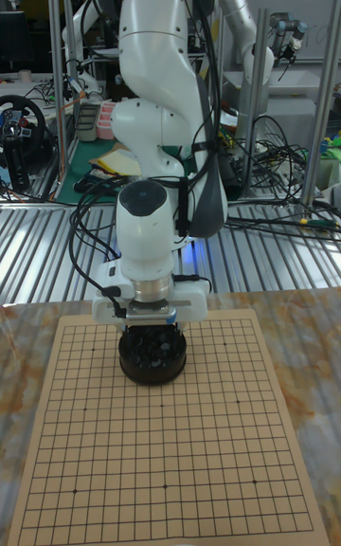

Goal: Play the first move as black on the 3-4 point in the upper right corner of the Go board

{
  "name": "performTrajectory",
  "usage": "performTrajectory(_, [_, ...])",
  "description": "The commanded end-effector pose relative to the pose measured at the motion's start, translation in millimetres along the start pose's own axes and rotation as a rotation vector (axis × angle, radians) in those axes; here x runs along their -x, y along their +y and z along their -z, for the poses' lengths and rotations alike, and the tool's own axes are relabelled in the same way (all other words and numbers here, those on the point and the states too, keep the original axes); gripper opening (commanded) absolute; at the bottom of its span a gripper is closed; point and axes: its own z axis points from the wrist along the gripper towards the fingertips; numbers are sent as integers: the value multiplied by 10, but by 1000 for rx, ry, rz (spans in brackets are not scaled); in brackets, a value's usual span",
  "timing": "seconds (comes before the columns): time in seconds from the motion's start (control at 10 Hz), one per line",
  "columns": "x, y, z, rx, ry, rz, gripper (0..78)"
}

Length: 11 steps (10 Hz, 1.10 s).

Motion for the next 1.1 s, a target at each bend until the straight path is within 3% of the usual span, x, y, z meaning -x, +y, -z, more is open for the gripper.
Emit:
performTrajectory(0.1, [11, 10, -8, 3, 0, 13, 774])
performTrajectory(0.8, [-6, 9, -27, 6, -3, 17, 774])
performTrajectory(0.9, [-12, 8, -30, 5, -4, 16, 11])
performTrajectory(1.1, [-12, 8, -30, 5, -4, 16, 11])
